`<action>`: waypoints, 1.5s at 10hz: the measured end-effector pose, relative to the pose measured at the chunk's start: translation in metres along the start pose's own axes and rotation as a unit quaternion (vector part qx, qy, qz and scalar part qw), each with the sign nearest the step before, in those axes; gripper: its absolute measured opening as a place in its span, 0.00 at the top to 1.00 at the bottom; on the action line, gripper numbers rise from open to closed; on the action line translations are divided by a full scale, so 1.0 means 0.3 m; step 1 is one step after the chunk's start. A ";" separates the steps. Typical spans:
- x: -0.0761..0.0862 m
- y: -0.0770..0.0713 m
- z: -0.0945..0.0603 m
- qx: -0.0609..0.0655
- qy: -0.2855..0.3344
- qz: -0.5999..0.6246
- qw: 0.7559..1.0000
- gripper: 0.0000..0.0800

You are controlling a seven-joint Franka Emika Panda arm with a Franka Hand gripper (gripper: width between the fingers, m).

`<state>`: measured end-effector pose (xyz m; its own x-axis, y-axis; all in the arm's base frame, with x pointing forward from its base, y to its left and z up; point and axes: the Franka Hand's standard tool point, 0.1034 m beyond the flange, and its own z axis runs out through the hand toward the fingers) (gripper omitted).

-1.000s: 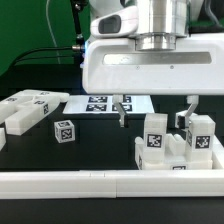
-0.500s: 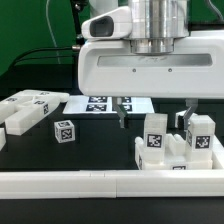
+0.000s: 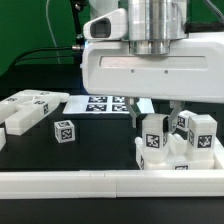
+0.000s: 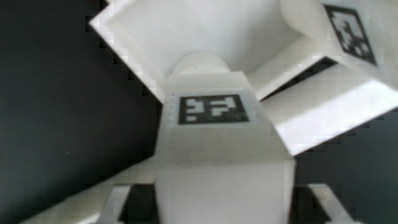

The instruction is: Assemble chair

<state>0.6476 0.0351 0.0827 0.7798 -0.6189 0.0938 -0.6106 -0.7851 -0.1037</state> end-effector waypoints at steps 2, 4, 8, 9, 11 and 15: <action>-0.010 -0.012 0.001 -0.005 -0.006 0.221 0.975 0.64; -0.007 -0.015 0.002 0.001 -0.013 0.377 0.926 0.64; -0.005 -0.012 0.003 0.003 -0.017 0.385 0.923 0.62; 0.002 -0.019 -0.004 0.007 -0.016 0.317 0.948 0.34; 0.007 -0.019 -0.003 0.011 -0.014 0.215 0.976 0.22; 0.005 -0.019 -0.004 0.005 -0.010 0.054 0.998 0.19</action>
Offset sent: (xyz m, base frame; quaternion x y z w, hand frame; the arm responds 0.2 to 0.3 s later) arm 0.0162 0.0152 0.0062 0.0703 -0.0084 0.3937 0.9165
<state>0.6520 0.0386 0.0847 0.7117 -0.6998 0.0612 -0.6905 -0.7129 -0.1226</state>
